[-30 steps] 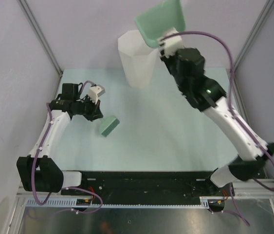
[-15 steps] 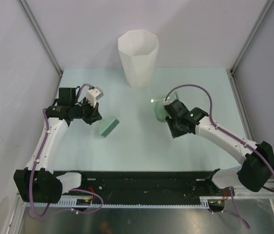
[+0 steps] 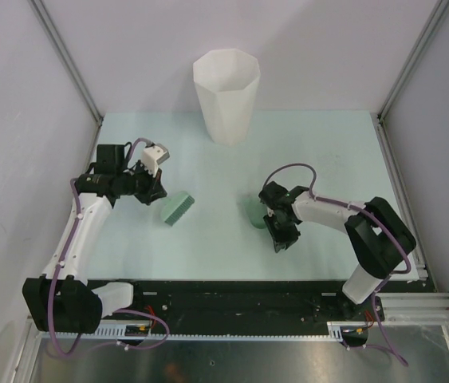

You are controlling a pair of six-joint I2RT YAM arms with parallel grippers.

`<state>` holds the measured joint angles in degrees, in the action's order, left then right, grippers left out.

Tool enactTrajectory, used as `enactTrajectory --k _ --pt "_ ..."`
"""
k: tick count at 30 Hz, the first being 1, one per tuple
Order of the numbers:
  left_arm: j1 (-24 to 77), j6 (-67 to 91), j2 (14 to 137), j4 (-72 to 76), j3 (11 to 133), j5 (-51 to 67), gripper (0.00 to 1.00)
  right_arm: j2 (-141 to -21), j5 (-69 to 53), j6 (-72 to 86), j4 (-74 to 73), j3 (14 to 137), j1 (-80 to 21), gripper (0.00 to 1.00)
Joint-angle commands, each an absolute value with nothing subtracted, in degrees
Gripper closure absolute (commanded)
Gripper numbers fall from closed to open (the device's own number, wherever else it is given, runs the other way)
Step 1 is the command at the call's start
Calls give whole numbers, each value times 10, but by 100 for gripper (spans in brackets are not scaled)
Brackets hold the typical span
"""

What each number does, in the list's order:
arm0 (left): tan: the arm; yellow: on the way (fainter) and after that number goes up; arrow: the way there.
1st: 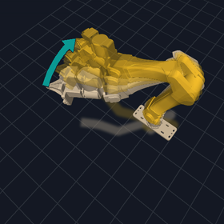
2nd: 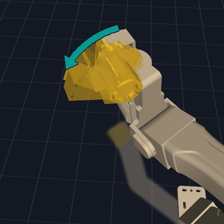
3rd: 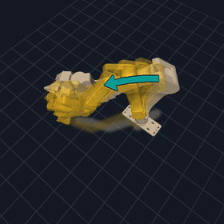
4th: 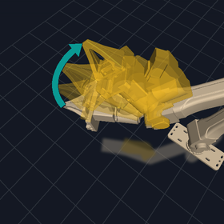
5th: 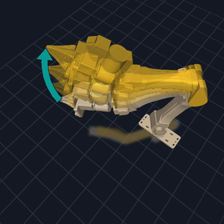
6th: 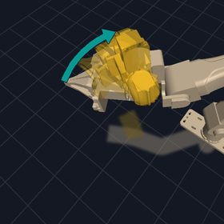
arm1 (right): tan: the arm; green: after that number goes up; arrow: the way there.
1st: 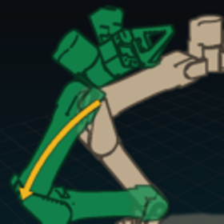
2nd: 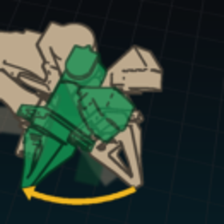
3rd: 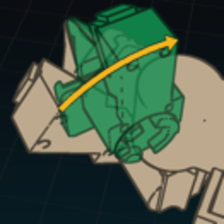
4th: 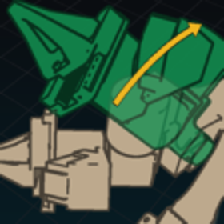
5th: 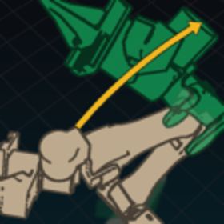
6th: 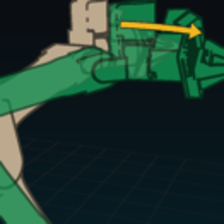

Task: Sweep away the paper scraps from the table

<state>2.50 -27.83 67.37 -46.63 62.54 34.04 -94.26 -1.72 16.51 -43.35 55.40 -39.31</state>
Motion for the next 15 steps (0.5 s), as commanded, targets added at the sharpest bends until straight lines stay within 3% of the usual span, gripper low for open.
enactTrajectory --k 1,3,6,8,11,12,15 --pt "26 -272 658 -461 624 345 100 -955 -46 171 -407 558 -397 100" --pt "26 -272 658 -461 625 344 100 -956 -36 171 -414 558 -396 100" --pt "26 -272 664 -461 628 343 100 -952 -30 175 -415 559 -398 88" --pt "26 -273 668 -461 629 344 100 -947 -30 176 -413 559 -398 58" --pt "26 -273 671 -461 632 343 100 -930 -28 177 -414 559 -399 22" --pt "26 -272 671 -461 633 343 100 -923 -26 178 -413 559 -399 1" --pt "27 -272 677 -461 641 342 100 -888 -14 178 -420 563 -399 0"
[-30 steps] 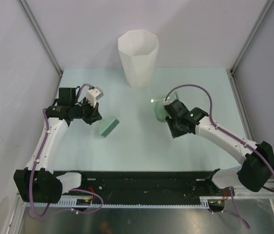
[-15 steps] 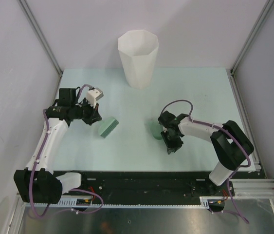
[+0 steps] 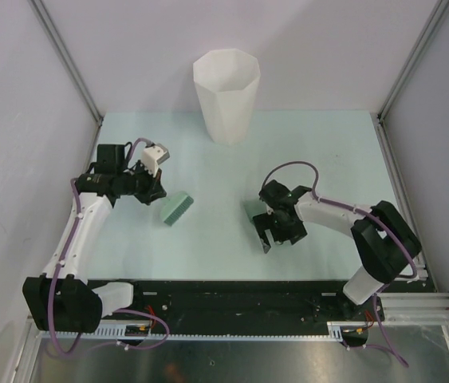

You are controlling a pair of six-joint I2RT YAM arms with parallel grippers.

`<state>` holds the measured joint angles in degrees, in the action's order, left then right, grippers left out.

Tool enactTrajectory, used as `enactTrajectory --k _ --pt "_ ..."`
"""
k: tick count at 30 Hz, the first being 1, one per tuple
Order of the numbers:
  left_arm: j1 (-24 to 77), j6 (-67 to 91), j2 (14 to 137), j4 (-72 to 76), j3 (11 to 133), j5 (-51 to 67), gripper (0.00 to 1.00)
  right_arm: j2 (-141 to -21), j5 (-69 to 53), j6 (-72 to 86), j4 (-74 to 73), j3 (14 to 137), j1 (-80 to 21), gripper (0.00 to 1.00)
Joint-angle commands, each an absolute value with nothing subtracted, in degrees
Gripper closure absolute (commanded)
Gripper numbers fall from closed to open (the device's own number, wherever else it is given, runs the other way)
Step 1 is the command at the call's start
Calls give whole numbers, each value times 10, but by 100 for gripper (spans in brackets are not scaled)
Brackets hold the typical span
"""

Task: Sweep away the paper scraps from the table

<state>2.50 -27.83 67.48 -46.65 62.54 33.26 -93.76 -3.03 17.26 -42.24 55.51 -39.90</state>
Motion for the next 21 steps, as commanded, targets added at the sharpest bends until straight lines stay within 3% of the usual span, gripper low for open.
enactTrajectory --k 1,9,15,21 --pt "29 -270 678 -461 646 340 100 -863 -11 178 -423 565 -399 0" --pt "154 -248 693 -461 729 258 100 -691 46 170 -406 567 -346 0" --pt "340 -243 775 -459 875 83 100 -582 93 162 -369 519 -198 0" --pt "503 -263 916 -436 967 -142 100 -541 46 159 -364 478 -58 0"
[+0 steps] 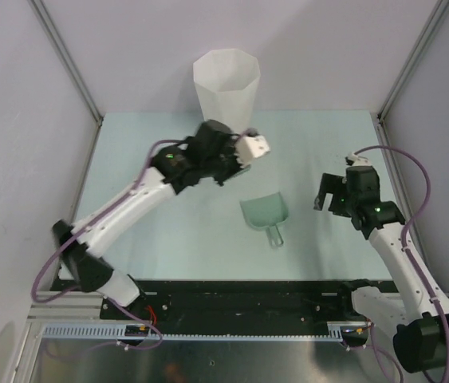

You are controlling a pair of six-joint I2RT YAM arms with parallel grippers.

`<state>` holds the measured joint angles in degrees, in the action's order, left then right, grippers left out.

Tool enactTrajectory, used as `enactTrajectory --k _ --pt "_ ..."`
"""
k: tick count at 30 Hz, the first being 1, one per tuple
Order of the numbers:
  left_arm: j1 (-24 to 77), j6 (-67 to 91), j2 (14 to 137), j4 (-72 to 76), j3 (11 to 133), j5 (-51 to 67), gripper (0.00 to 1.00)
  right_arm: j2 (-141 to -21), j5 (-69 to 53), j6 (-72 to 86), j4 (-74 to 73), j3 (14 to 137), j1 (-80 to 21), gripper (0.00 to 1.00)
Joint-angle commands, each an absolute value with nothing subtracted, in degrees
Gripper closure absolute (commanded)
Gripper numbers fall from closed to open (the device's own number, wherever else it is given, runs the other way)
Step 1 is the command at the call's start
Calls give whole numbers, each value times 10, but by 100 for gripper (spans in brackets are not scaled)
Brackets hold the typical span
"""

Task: Sweep away the paper scraps from the table

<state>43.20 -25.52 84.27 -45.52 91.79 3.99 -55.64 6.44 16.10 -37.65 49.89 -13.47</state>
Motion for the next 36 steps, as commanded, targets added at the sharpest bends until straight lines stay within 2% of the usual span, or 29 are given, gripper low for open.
enactTrajectory --k 1,5,17,18,20,21,23,24,26,30,36 --pt "532 -270 955 -428 988 -166 100 -539 30 159 -358 476 -43 0" --pt "581 -287 1036 -400 1027 -238 100 -532 21 162 -345 471 -17 0" --pt "671 -288 1129 -354 1013 -246 100 -542 -17 157 -334 460 -10 0" --pt "673 -285 1129 -354 1008 -240 98 -542 -17 156 -333 460 -9 0" --pt "679 -280 1124 -354 998 -208 87 -544 -18 156 -333 460 -10 0" --pt "681 -273 1122 -355 997 -194 72 -545 -18 156 -333 460 -10 0" --pt "682 -271 1110 -357 990 -147 53 -546 -19 156 -332 461 -9 0" --pt "682 -267 1095 -360 985 -127 15 -545 -19 156 -333 461 -9 0" --pt "682 -259 1077 -366 984 -92 1 -543 -20 156 -333 461 -9 0" --pt "682 -250 1000 -376 991 9 0 -545 -20 155 -330 461 -7 0" --pt "668 -246 912 -393 992 72 0 -545 -40 150 -323 461 -6 0"
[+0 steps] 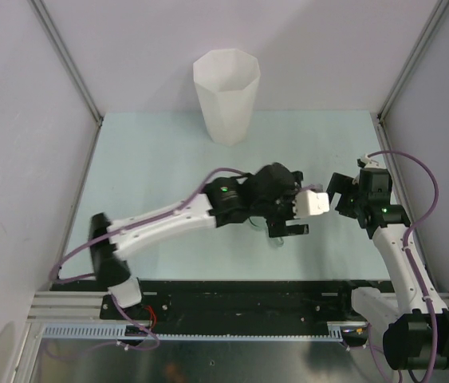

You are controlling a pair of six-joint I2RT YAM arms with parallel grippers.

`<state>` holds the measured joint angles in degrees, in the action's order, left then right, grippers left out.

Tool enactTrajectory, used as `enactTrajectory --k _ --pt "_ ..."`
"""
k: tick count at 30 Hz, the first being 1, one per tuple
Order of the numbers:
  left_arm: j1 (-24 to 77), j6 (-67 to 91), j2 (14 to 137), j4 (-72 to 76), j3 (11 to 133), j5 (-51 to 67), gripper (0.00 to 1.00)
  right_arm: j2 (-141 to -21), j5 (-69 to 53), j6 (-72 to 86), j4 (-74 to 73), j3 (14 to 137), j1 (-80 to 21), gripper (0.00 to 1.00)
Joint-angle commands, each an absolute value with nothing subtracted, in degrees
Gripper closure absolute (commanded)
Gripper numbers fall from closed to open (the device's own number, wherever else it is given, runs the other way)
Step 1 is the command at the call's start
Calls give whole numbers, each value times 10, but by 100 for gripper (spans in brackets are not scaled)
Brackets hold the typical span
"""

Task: Sweep away the paper scraps from the table

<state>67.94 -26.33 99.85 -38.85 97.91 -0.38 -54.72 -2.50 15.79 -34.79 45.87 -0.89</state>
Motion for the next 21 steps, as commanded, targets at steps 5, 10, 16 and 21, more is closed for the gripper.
enactTrajectory --k 5,10,16,21 --pt "579 -208 868 -400 951 117 0 -537 -46 149 -316 461 -5 0" --pt "412 -181 823 -384 854 189 0 -552 -49 155 -294 461 -4 0" --pt "256 -191 773 -294 701 178 0 -573 -17 160 -219 459 -5 0" --pt "128 -200 728 -216 581 182 0 -587 47 153 -97 428 -5 0"
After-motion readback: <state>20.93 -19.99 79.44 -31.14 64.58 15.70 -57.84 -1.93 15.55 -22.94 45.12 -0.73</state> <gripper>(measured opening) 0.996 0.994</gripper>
